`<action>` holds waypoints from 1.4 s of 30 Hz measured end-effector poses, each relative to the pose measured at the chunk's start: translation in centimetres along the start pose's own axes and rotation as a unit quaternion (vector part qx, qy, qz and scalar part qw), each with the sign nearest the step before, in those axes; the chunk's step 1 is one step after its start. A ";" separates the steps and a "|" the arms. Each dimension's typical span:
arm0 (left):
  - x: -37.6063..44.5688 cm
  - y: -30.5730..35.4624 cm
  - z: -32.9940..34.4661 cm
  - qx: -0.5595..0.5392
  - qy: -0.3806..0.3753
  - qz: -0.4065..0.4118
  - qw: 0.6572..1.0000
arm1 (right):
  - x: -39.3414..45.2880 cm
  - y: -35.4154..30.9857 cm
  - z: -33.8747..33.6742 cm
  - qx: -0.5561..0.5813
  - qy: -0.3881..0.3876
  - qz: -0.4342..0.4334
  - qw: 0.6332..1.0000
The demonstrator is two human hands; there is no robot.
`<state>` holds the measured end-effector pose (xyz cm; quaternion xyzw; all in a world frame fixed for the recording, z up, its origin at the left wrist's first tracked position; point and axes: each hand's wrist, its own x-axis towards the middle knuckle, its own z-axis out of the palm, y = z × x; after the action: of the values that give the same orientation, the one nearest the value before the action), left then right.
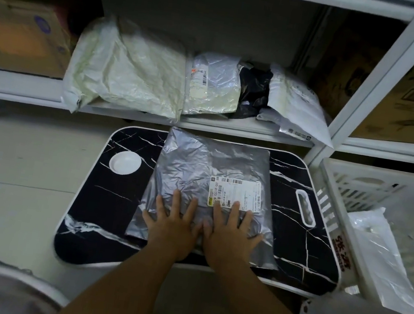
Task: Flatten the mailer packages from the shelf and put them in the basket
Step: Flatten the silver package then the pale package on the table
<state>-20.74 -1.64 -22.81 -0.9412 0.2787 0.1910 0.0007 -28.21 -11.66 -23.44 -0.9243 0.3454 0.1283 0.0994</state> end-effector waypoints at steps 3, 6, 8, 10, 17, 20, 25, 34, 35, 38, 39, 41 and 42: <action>0.2 0.5 -0.4 0.043 -0.001 -0.007 0.999 | 0.2 -0.3 -0.8 -0.001 -0.003 -0.005 1.000; 0.7 1.4 -1.8 0.066 0.089 -0.008 0.994 | 0.7 -1.2 -2.4 -0.006 0.052 -0.011 0.999; 1.4 1.3 -2.7 0.049 0.158 0.006 0.986 | 1.4 -1.7 -3.2 0.005 0.101 -0.032 0.994; 2.5 0.8 -3.1 0.052 0.166 0.034 0.984 | 2.5 -2.1 -3.3 0.027 0.115 -0.068 0.991; 4.9 -0.7 -1.4 0.060 0.089 0.103 0.989 | 4.3 -1.1 -0.9 0.014 0.066 -0.091 0.994; 5.3 -0.6 -1.1 0.044 0.101 0.091 0.990 | 4.8 -1.3 -0.6 0.020 0.105 -0.078 0.991; 7.1 0.7 -3.7 0.022 0.212 0.072 0.974 | 7.5 -2.5 -1.6 0.025 0.265 -0.071 0.961; 12.4 -0.4 -4.2 0.073 0.137 0.101 0.983 | 12.6 -1.0 -3.2 -0.027 0.129 -0.104 0.986; 12.7 -0.5 -4.2 0.080 0.128 0.098 0.984 | 13.0 -0.9 -3.1 -0.030 0.112 -0.099 0.988; 13.3 -0.6 -3.9 0.075 0.094 0.084 0.989 | 13.4 -0.8 -3.0 -0.037 0.076 -0.093 0.992; 13.4 -0.6 -3.8 0.065 0.081 0.078 0.992 | 13.5 -0.8 -2.9 -0.039 0.069 -0.093 0.993; 13.7 -0.7 -3.7 0.044 0.056 0.068 0.995 | 13.6 -0.8 -2.8 -0.039 0.058 -0.090 0.993; 13.7 -0.6 -3.8 0.038 0.047 0.064 0.996 | 13.7 -0.8 -2.9 -0.037 0.055 -0.090 0.994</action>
<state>-8.47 -8.69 -24.33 -0.9286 0.3452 0.1356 0.0107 -17.23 -20.29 -24.84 -0.9603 0.2611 0.0802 0.0571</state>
